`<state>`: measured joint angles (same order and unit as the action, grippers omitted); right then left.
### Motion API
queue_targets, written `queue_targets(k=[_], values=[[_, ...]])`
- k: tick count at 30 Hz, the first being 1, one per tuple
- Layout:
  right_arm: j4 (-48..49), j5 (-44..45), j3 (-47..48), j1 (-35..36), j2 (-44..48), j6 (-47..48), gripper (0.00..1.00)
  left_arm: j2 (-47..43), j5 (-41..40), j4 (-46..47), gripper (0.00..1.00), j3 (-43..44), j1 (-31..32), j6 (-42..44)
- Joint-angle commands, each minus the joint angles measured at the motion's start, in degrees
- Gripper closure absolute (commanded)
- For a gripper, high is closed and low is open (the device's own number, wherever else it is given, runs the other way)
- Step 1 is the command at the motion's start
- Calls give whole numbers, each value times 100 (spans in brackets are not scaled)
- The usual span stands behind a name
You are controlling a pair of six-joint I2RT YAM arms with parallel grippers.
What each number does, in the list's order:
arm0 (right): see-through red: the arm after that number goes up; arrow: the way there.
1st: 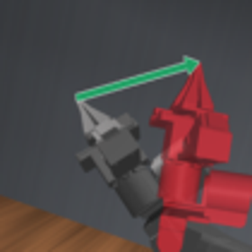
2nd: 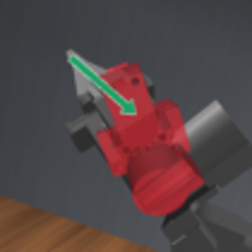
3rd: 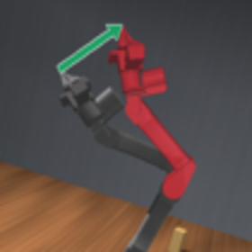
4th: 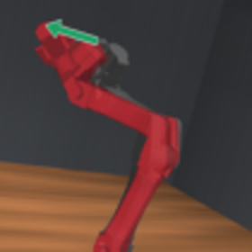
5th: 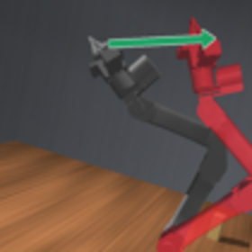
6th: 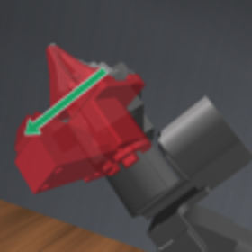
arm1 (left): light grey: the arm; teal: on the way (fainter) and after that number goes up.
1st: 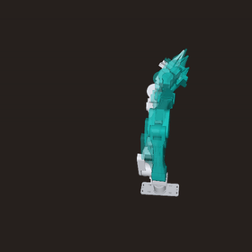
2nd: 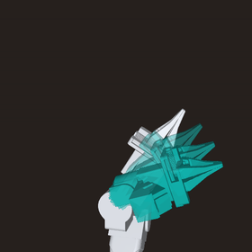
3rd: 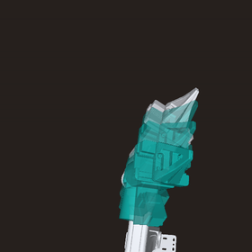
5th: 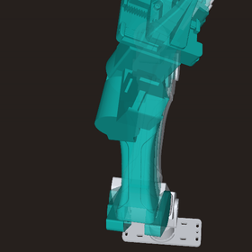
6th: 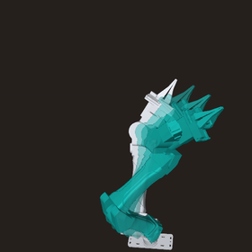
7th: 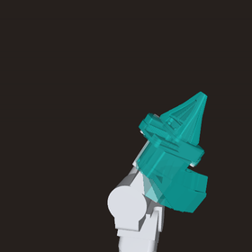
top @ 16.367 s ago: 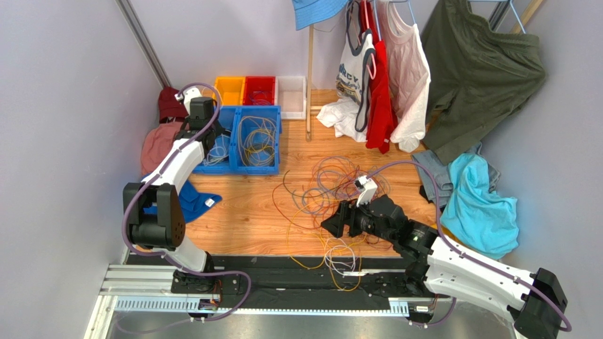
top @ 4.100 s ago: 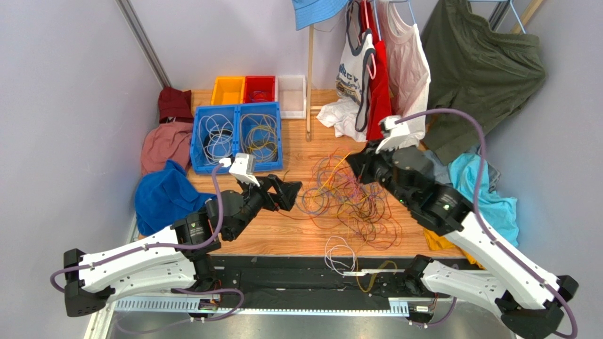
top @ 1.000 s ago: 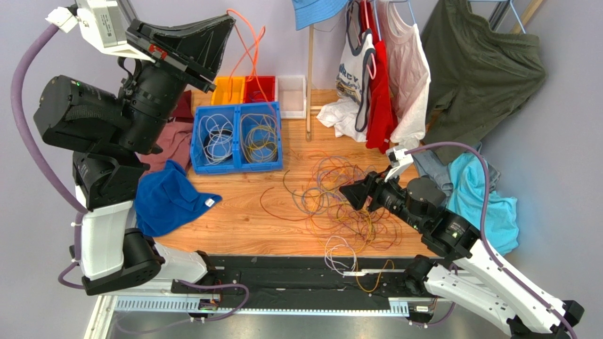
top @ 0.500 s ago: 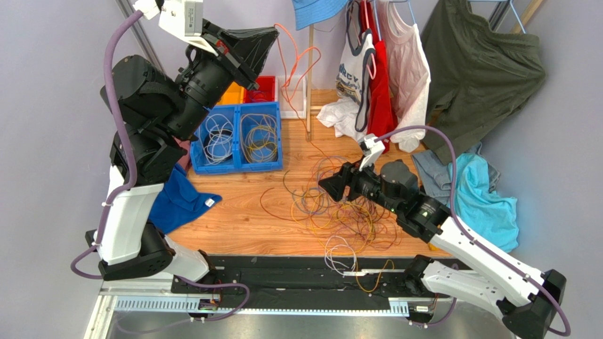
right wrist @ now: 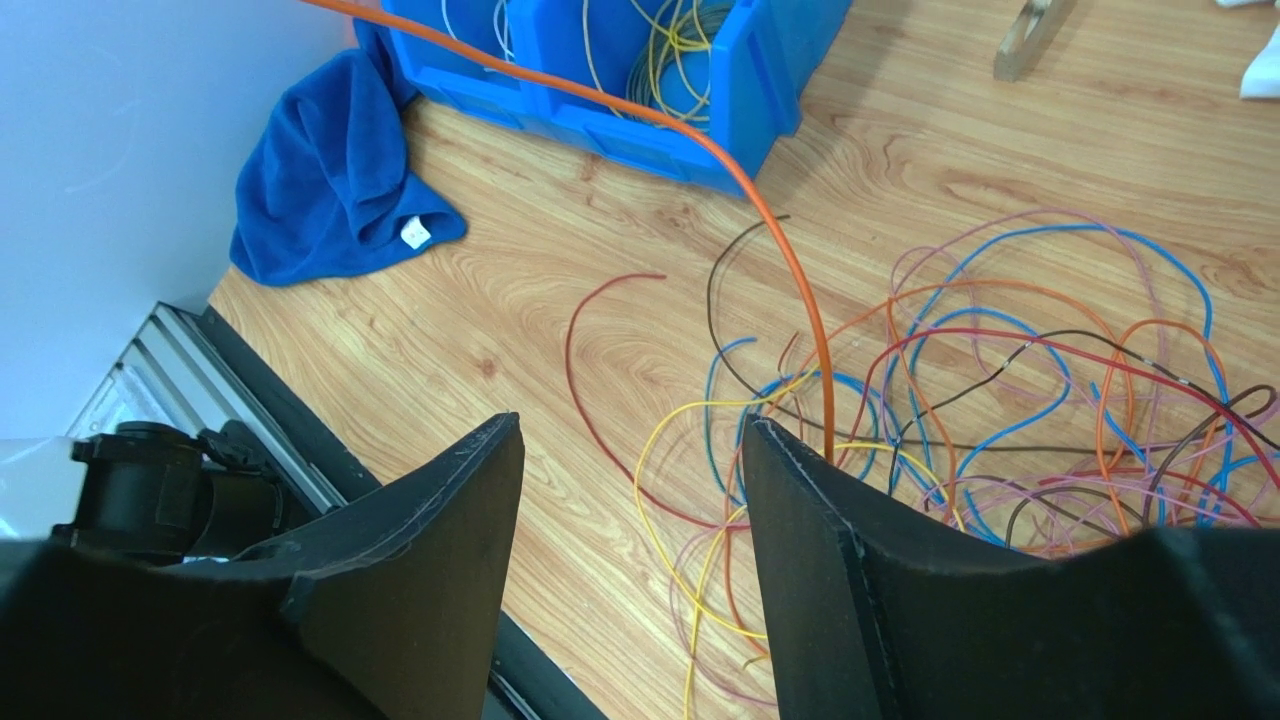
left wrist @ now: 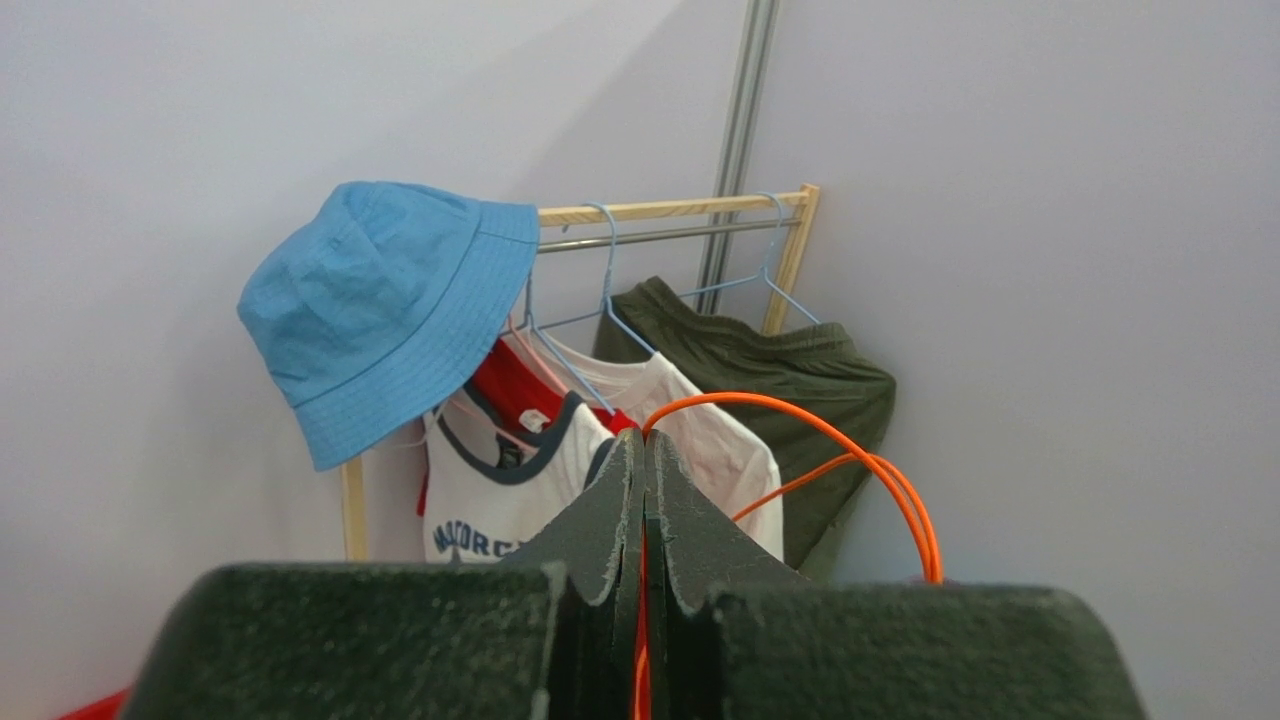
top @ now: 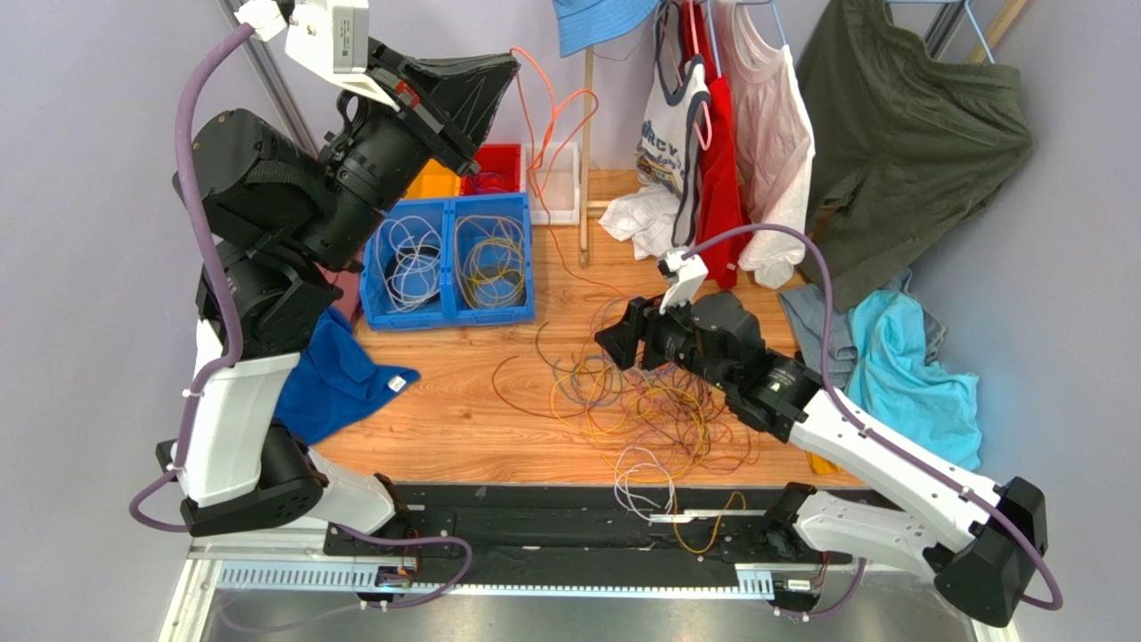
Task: Untangle the cables
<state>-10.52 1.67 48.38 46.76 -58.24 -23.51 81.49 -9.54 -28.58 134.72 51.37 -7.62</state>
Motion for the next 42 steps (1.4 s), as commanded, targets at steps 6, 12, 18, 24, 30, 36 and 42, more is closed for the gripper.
queue_targets(k=[6,12,18,24,30,36,42], values=[[-178,228,31,8,822,22,40,-90,-337,-95,100,-138,13,217],[-152,351,-83,8,762,110,40,-55,-163,-87,100,-182,13,85],[164,176,-127,0,305,-4,40,-63,-57,-78,100,-174,13,23],[472,61,-13,8,-126,-49,40,-99,-22,-130,100,-226,13,-3],[499,324,83,8,-285,-14,100,-248,-100,-166,100,-428,13,-56],[-193,360,968,17,400,232,100,-1099,-837,194,100,-2420,4,-380],[-1538,456,2639,8,471,663,100,-1908,-918,748,25,-5477,-40,-1355]])
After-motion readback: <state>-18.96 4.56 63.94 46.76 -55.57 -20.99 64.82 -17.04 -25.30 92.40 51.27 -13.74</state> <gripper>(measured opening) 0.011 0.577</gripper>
